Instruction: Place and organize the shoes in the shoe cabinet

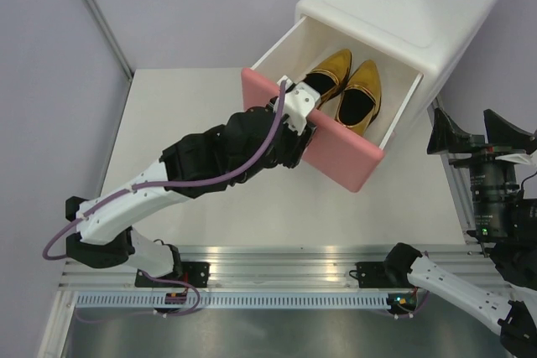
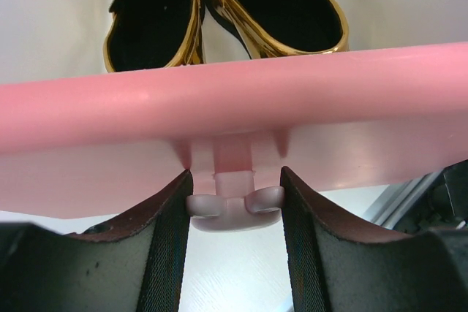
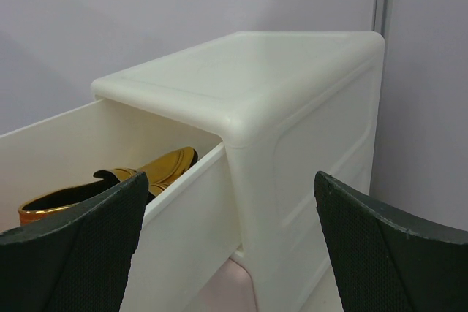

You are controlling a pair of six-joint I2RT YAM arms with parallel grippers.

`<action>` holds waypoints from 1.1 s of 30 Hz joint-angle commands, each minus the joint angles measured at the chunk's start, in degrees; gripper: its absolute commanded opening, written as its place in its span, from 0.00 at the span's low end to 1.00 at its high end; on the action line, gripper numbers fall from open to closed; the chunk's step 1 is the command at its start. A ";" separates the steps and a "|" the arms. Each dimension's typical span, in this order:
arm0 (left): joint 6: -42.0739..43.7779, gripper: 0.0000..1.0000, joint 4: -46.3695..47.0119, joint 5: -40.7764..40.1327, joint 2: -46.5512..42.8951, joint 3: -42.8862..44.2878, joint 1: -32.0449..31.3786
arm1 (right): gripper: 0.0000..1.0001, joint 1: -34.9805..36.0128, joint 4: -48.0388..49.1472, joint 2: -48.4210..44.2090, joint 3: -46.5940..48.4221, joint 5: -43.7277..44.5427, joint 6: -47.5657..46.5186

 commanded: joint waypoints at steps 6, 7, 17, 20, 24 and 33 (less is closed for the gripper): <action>11.31 0.34 24.47 -2.31 5.36 4.45 0.29 | 0.98 -0.09 -0.37 -0.96 -1.00 -1.60 2.81; 11.75 0.34 27.01 -3.10 6.07 4.27 0.38 | 0.98 -0.09 -0.45 -0.96 -1.00 -2.39 2.98; 9.82 0.36 43.10 -1.79 13.27 1.99 5.21 | 0.98 -0.09 0.86 -0.96 -1.17 -9.33 5.09; 7.10 0.36 47.23 -1.09 16.00 2.34 6.52 | 0.98 0.00 1.21 -0.69 -1.44 -11.26 6.32; 3.76 0.37 52.07 -0.47 19.25 2.69 7.67 | 0.98 -0.09 1.65 -0.34 -1.70 -12.41 7.64; 3.05 0.43 53.93 1.64 27.86 10.07 9.60 | 0.98 -0.09 1.30 0.71 -1.79 -14.00 10.98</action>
